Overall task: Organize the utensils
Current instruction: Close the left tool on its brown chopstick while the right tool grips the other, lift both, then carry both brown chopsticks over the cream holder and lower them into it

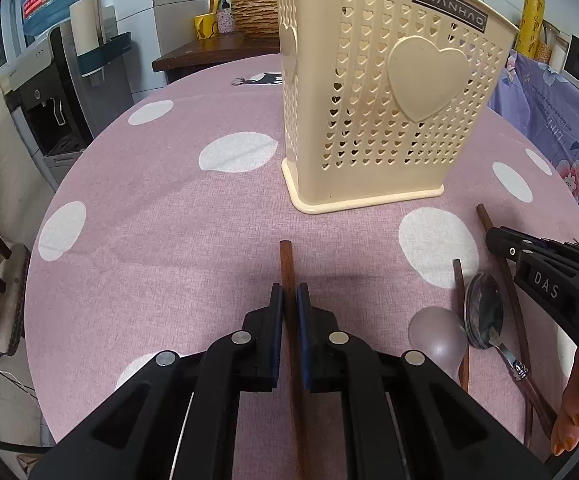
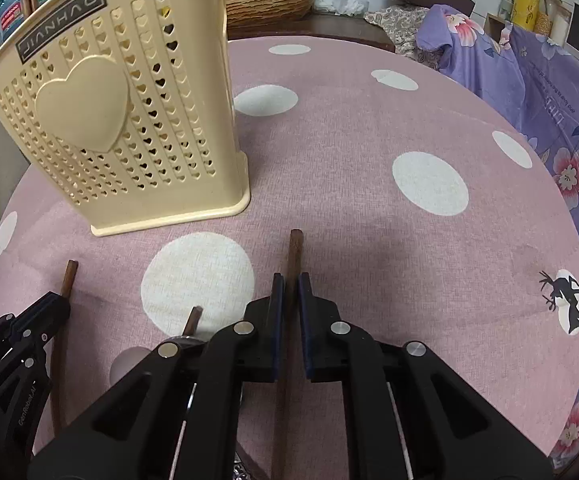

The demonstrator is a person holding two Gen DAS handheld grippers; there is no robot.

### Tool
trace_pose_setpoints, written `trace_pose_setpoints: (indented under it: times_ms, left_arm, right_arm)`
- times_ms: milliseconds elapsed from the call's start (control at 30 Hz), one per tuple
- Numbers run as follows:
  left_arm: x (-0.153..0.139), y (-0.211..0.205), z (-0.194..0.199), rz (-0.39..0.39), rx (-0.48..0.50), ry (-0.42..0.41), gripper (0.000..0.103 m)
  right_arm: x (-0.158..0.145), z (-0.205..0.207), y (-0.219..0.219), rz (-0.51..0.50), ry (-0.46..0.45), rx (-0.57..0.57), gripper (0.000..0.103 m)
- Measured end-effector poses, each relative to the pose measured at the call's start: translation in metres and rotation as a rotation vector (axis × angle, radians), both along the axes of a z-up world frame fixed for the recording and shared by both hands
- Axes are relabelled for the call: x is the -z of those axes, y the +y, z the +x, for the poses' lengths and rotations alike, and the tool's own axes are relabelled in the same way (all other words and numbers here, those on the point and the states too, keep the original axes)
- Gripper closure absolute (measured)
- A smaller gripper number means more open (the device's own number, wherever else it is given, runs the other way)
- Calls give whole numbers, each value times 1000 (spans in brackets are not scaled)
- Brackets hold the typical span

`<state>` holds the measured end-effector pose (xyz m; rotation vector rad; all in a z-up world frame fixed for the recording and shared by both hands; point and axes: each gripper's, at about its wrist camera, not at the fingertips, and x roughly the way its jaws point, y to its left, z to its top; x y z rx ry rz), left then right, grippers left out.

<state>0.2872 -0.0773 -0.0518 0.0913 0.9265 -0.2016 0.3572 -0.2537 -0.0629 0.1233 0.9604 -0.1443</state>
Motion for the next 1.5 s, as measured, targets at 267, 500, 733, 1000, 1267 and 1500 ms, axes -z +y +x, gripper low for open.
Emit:
trace_pose_setpoints:
  times_ms: [267,500,733,1000,1267,1500]
  left_arm:
    - [-2,0,12,-21,-14,-1,95]
    - [-26,1,18,-48,-20,-59,95]
    - [-60,4,15,-91,-21,-133,95]
    - [-101,12,7,-140,-15,-226,95]
    - [-135,20,-10,-193,-1,-308,95]
    - [-155,26,-24,-212,9,-365,95]
  right_arm:
    - [-27,3,-8,21,-92,3,95]
    - [-56,3,-15,33,-168,10,95]
    - [-90,-10,-19,47,-256,9,96]
    - [-134,-36,-19,41,-367,-13,96]
    - [-171,-65,-15,27,-452,-56,96]
    - [-194,-83,-12,24,-494,-82,96]
